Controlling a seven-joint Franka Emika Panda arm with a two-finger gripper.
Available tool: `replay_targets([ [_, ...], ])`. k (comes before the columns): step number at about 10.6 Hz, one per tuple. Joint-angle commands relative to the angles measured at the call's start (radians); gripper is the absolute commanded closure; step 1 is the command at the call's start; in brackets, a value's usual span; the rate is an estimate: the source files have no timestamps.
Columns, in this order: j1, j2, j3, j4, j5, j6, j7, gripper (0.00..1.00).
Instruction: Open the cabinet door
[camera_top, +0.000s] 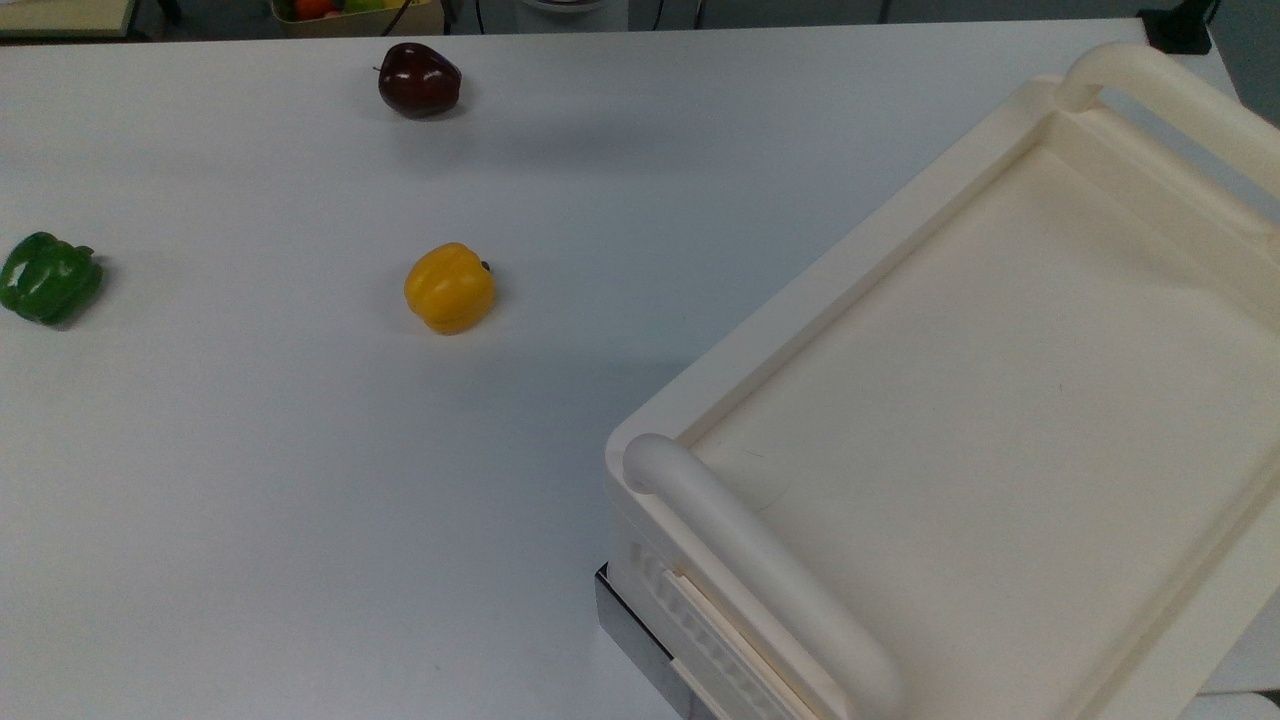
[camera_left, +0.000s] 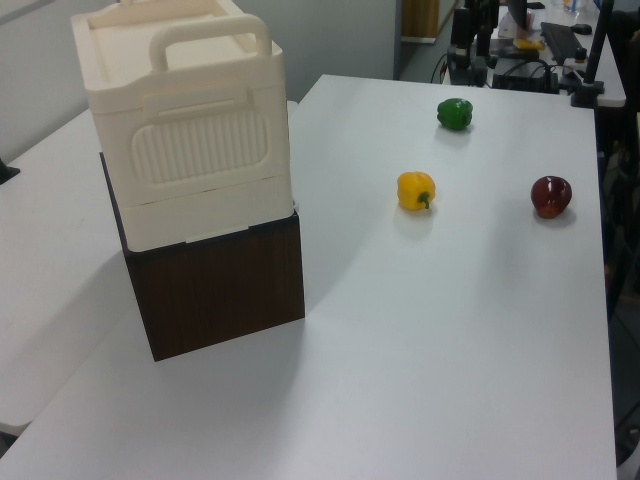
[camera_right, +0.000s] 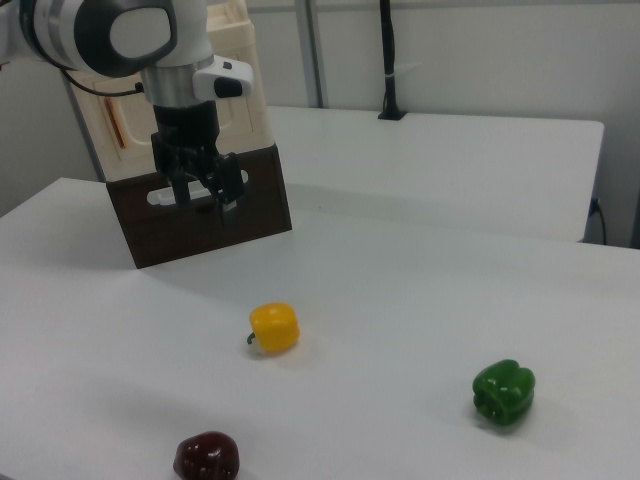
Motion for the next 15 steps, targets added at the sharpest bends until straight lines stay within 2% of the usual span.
replay_targets([
  [1, 0.002, 0.011, -0.002, 0.009, -0.023, -0.028, -0.049, 0.00],
  [8, 0.007, 0.031, -0.002, 0.015, -0.006, -0.058, -0.052, 0.00],
  [11, 0.016, 0.041, -0.003, 0.015, 0.004, -0.054, -0.188, 0.00],
  [15, 0.127, 0.095, -0.002, 0.060, 0.019, -0.012, -0.362, 0.00],
])
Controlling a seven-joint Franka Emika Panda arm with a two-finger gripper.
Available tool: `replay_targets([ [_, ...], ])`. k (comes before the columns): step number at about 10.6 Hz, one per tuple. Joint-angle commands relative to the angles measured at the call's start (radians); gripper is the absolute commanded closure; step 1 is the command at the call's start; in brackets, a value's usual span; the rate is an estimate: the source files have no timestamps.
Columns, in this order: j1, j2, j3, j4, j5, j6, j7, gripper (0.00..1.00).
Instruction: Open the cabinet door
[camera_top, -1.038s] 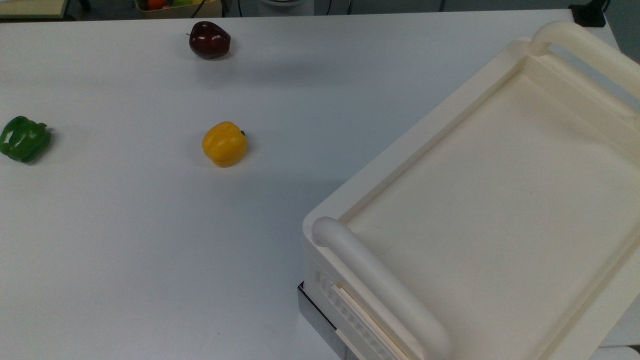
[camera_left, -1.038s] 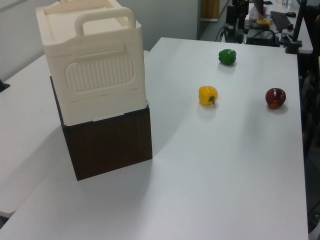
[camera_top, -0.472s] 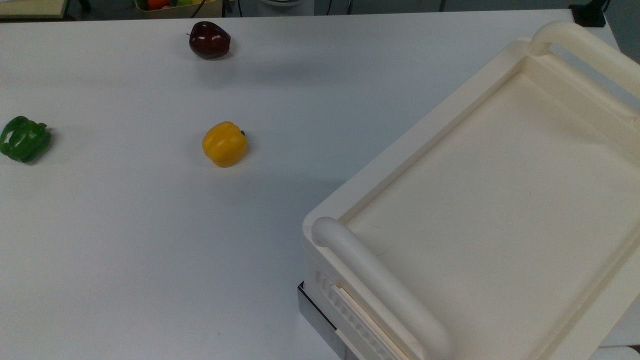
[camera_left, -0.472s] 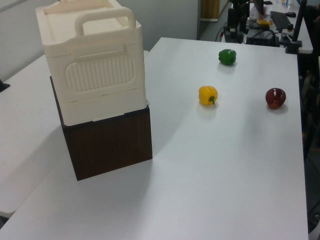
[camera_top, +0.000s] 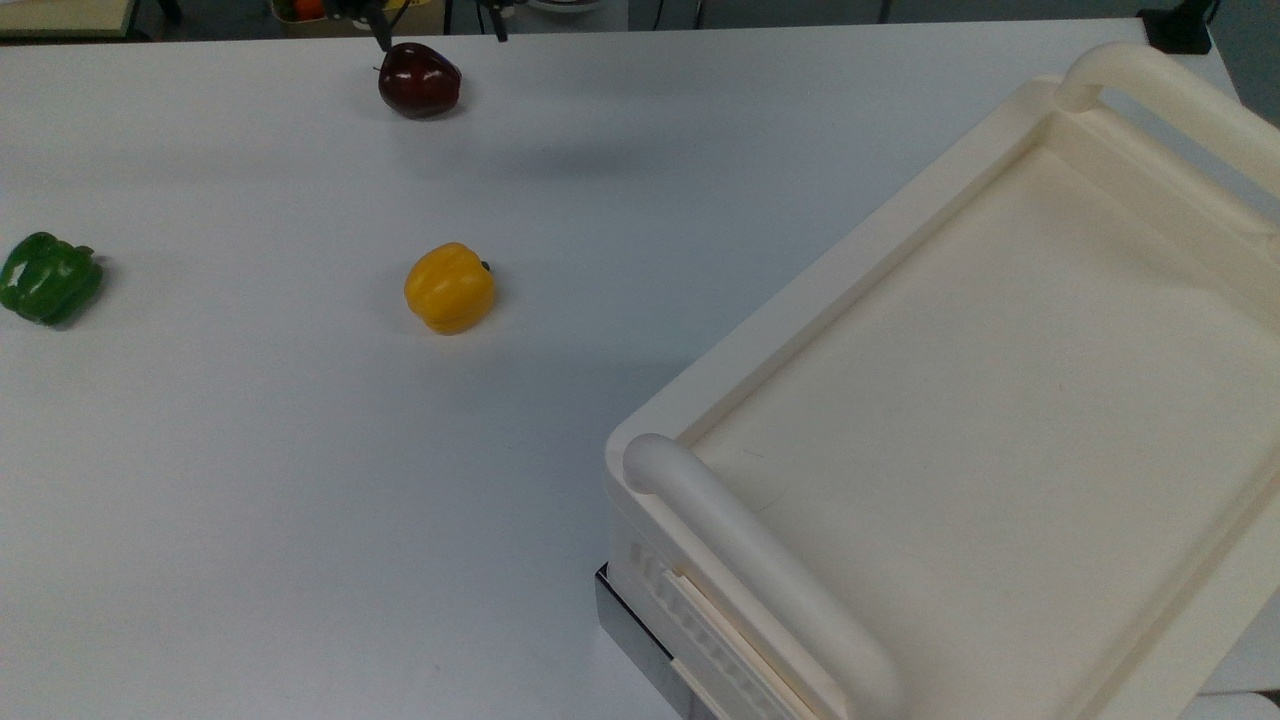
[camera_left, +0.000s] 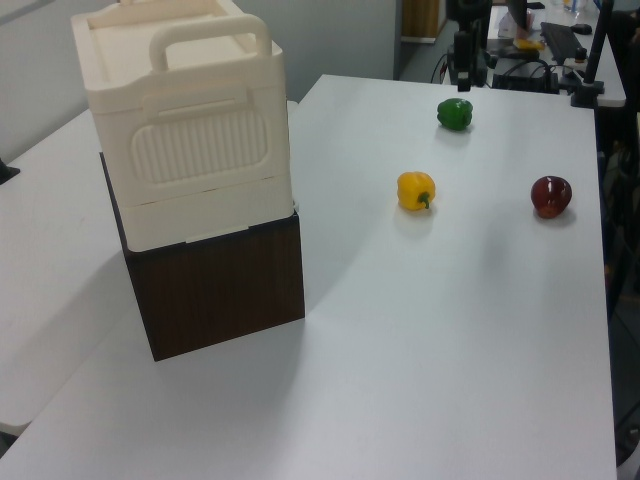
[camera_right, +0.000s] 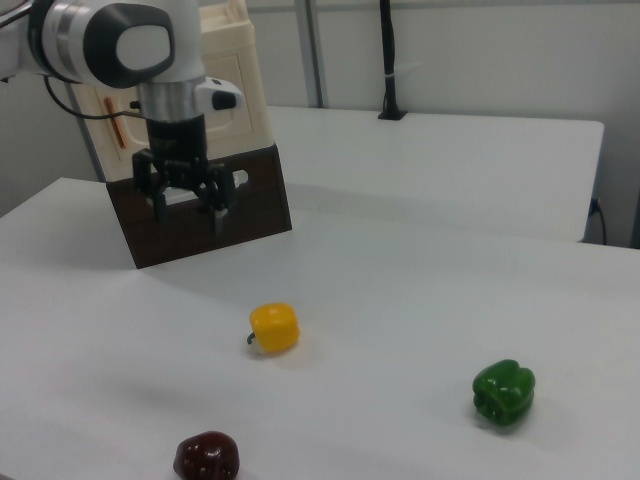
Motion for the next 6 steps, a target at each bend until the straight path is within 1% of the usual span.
replay_targets([
  [1, 0.091, 0.031, -0.008, 0.045, 0.066, 0.114, -0.137, 0.00],
  [2, 0.101, 0.031, 0.003, 0.045, 0.127, 0.202, -0.137, 0.00],
  [3, 0.114, 0.032, 0.011, 0.047, 0.165, 0.259, -0.134, 0.00],
  [5, 0.162, 0.058, 0.031, 0.054, 0.176, 0.371, -0.099, 0.00],
  [6, 0.194, 0.066, 0.041, 0.056, 0.174, 0.462, -0.096, 0.00],
])
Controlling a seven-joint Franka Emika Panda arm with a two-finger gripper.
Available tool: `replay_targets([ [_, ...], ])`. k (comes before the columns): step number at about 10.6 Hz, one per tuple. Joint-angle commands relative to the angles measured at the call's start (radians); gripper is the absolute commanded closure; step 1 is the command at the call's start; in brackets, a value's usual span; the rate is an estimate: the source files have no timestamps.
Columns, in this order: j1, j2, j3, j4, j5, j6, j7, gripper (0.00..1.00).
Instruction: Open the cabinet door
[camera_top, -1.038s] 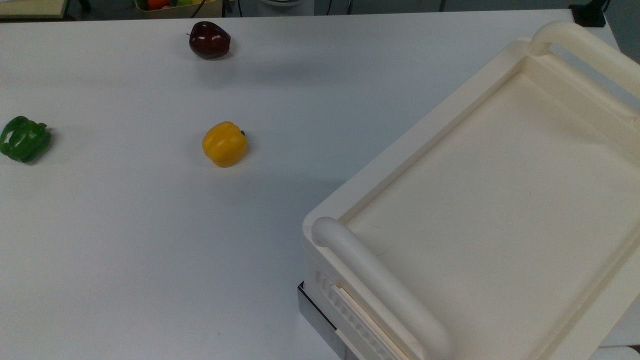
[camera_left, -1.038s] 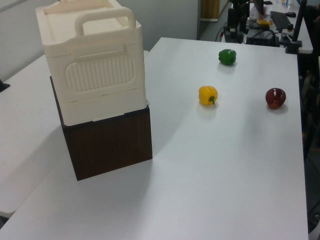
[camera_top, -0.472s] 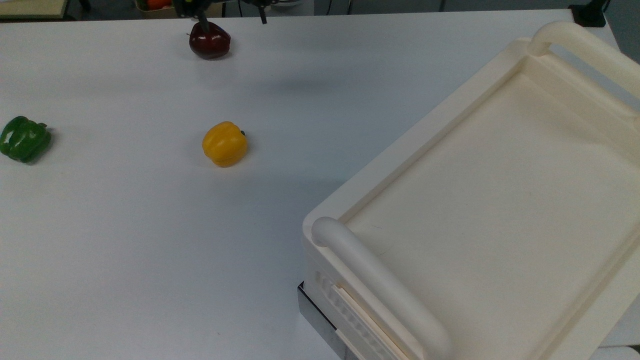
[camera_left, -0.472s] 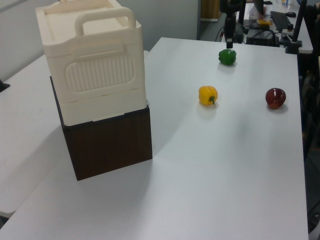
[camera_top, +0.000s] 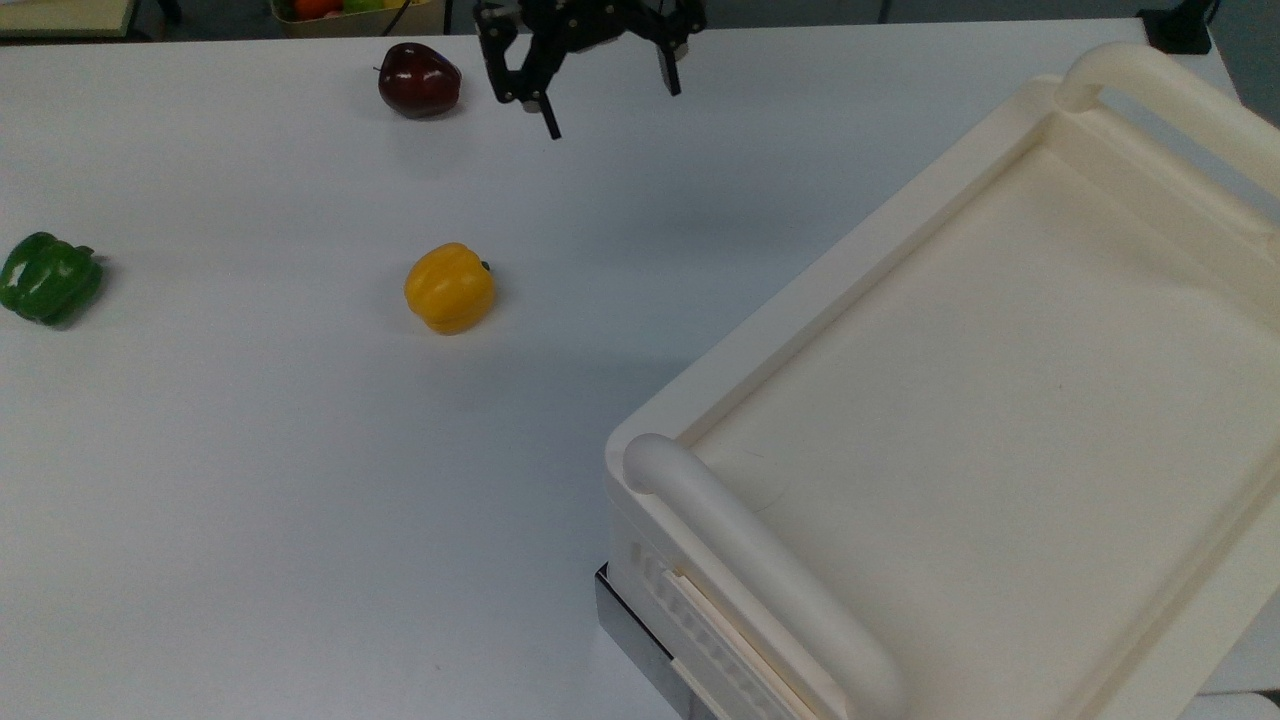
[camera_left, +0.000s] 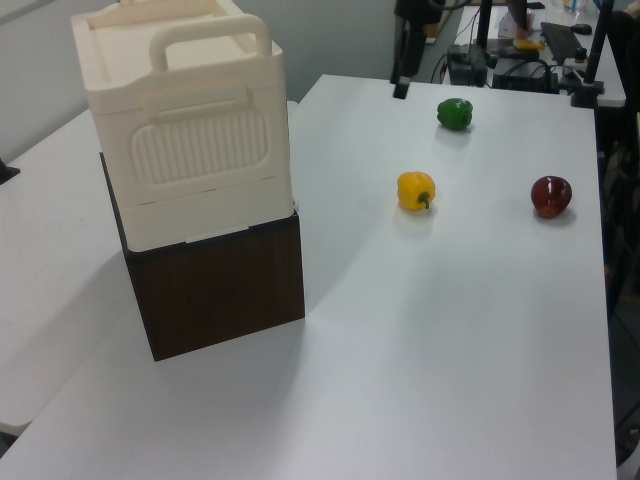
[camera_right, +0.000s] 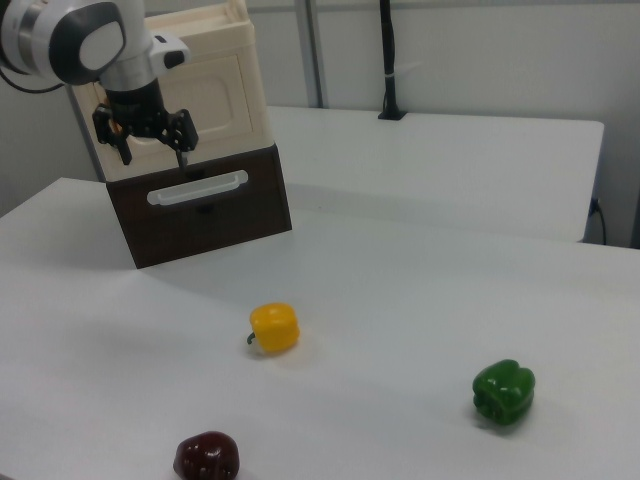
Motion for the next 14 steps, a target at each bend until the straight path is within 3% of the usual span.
replay_targets([
  [1, 0.085, 0.030, 0.013, 0.014, 0.011, 0.195, 0.007, 0.00],
  [6, 0.170, 0.097, 0.013, 0.019, -0.014, 0.434, 0.010, 0.00],
  [7, 0.180, 0.112, 0.014, 0.019, -0.017, 0.482, 0.010, 0.14],
  [10, 0.197, 0.177, 0.014, 0.084, -0.023, 0.507, 0.010, 0.21],
  [11, 0.199, 0.194, 0.014, 0.104, -0.023, 0.507, 0.010, 0.30],
  [13, 0.210, 0.202, 0.014, 0.120, -0.023, 0.507, 0.010, 0.31],
  [14, 0.211, 0.205, 0.014, 0.120, -0.023, 0.507, 0.008, 0.40],
])
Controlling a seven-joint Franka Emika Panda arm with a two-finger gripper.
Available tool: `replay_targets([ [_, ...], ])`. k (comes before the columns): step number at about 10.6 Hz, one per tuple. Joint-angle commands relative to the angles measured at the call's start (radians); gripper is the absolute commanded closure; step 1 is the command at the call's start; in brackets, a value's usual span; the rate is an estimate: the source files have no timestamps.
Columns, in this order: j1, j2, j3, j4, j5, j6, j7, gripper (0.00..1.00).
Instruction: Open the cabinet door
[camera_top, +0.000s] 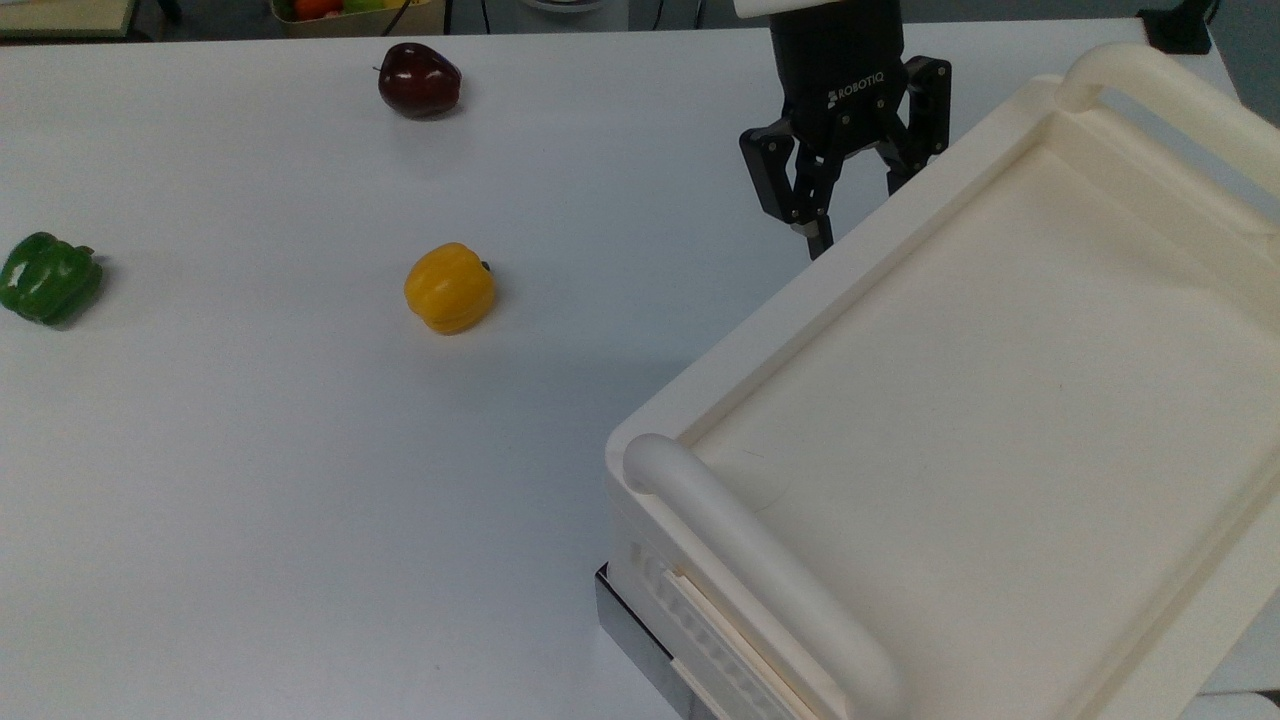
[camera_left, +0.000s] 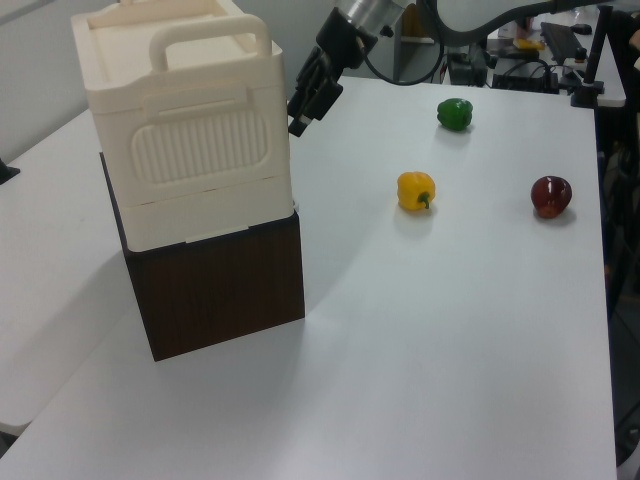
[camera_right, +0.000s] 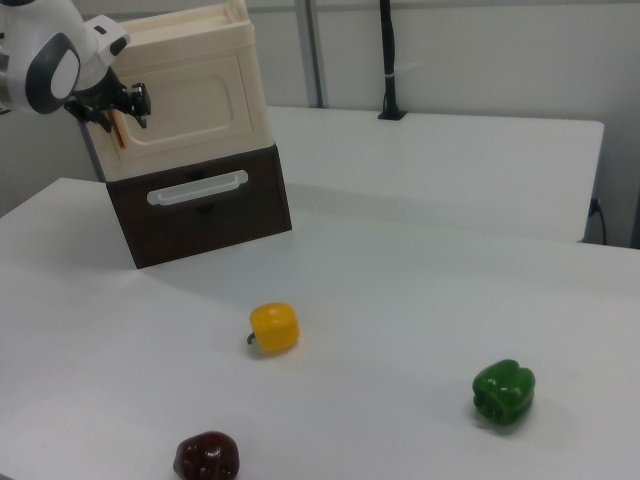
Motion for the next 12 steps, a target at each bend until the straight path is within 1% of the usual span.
replay_targets([
  [1, 0.016, 0.026, 0.001, 0.029, -0.019, 0.012, 0.004, 0.57],
  [2, 0.016, 0.033, 0.015, 0.029, -0.027, 0.012, 0.004, 0.67],
  [4, 0.014, 0.033, 0.035, 0.029, -0.045, 0.012, 0.005, 0.97],
  [5, 0.014, 0.032, 0.035, 0.029, -0.047, 0.012, 0.005, 1.00],
  [9, 0.013, 0.009, 0.035, 0.019, -0.052, 0.004, 0.005, 1.00],
  [10, 0.013, -0.003, 0.037, 0.005, -0.052, -0.003, 0.005, 1.00],
  [12, 0.007, -0.039, 0.046, -0.056, -0.052, -0.029, 0.004, 1.00],
])
